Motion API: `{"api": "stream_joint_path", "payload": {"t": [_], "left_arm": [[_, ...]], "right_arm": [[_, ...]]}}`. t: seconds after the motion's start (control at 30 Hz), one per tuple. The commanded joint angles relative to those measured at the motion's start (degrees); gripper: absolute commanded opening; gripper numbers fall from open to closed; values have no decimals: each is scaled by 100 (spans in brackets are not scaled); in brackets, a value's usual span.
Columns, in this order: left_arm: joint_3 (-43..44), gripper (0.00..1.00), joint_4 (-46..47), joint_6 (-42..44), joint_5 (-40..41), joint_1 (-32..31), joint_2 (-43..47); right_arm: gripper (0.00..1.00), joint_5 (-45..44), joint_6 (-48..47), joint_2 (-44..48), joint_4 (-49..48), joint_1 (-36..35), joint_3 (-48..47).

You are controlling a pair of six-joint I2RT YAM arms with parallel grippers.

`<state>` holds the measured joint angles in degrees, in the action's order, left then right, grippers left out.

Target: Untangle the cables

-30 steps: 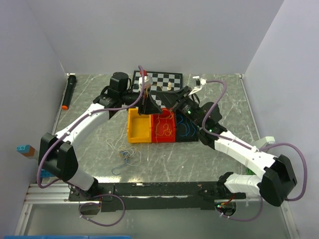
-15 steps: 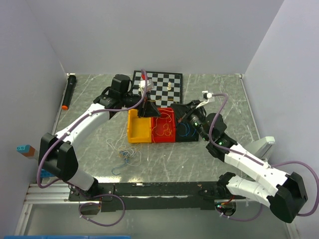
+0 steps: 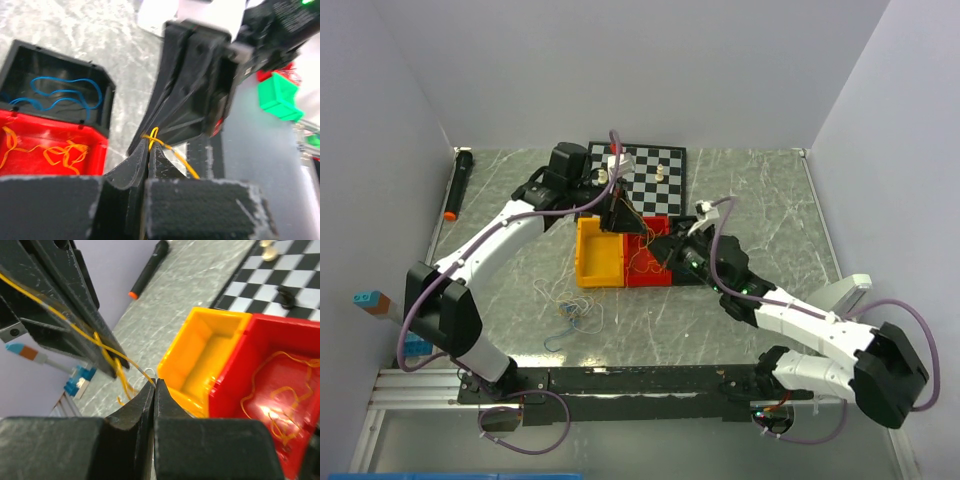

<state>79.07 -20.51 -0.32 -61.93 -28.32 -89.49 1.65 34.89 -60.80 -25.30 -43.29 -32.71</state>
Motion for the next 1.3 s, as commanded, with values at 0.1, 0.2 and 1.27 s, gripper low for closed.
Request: {"api": "stream_joint_path", "payload": {"t": [0.1, 0.2, 1.27], "left_arm": [[443, 44, 14, -83, -610, 37, 125], [592, 66, -679, 591, -320, 54, 160], [-1359, 97, -647, 1236, 2565, 1134, 1470]], "right_arm": [[0, 328, -307, -188, -19, -31, -447], [0, -155, -579, 58, 401, 57, -587], [0, -200, -1372, -46, 1466, 1121, -3873]]}}
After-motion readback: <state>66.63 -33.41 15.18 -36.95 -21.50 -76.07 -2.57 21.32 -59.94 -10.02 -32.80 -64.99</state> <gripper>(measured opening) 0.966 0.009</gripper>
